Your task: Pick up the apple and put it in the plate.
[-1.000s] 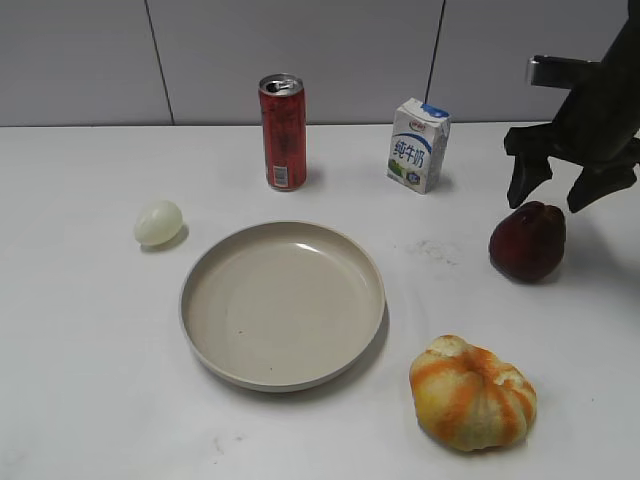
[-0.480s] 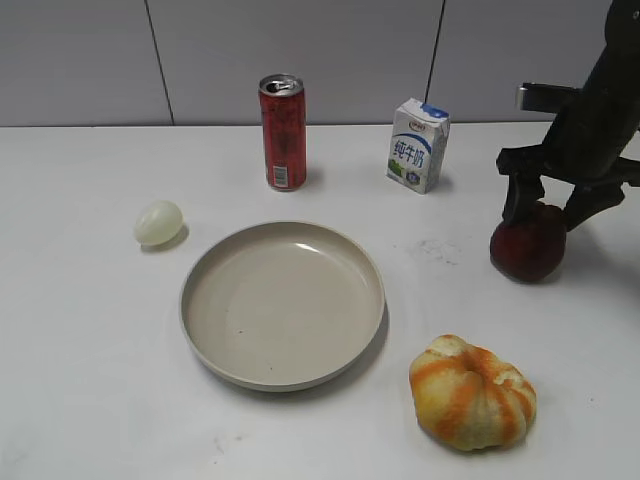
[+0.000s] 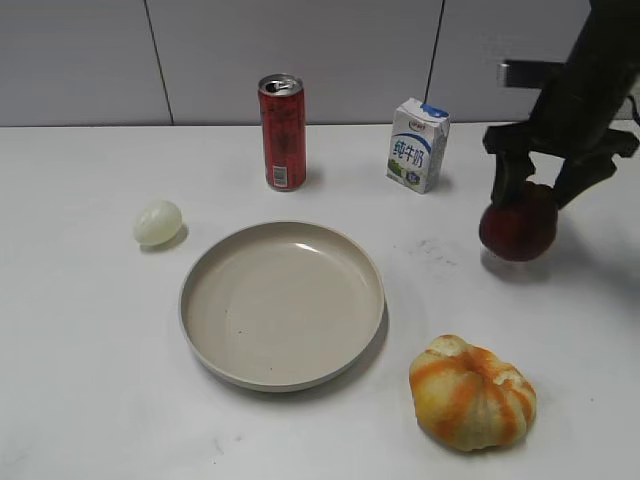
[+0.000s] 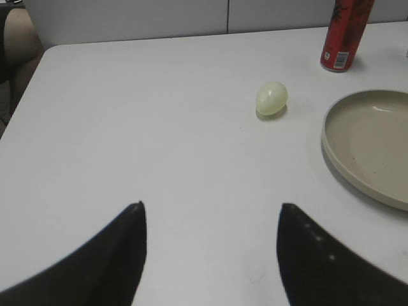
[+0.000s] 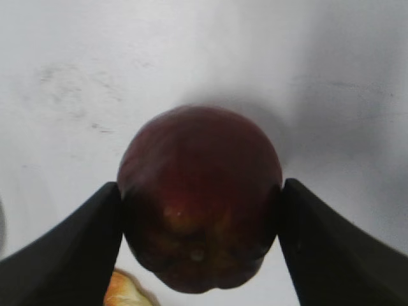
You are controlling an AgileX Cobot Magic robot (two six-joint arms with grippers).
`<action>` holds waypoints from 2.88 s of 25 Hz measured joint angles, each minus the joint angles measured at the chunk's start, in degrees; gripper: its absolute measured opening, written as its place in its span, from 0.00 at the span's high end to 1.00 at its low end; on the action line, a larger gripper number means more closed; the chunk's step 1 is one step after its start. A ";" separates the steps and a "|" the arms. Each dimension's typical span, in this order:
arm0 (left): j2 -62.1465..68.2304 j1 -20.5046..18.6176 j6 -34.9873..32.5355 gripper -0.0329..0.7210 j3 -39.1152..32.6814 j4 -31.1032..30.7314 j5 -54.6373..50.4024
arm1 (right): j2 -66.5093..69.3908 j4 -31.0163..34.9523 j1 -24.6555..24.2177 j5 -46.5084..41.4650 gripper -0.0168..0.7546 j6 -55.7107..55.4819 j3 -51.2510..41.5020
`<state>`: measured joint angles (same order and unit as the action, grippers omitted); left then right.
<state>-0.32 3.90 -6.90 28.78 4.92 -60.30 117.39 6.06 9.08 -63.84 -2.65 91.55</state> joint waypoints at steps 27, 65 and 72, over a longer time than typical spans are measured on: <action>0.00 0.00 0.00 0.31 0.00 0.00 0.00 | 6.53 -5.28 35.82 6.65 0.12 1.37 4.62; 0.00 0.00 0.00 0.31 0.00 0.00 0.00 | -25.03 0.84 -5.77 -5.31 0.17 2.65 -15.30; 0.00 0.00 0.00 0.31 0.00 0.00 0.00 | -43.46 0.64 -5.84 -1.88 0.21 3.92 -32.81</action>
<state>-0.32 3.90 -6.90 28.78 4.92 -60.30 73.93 6.70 3.25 -65.72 1.27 58.74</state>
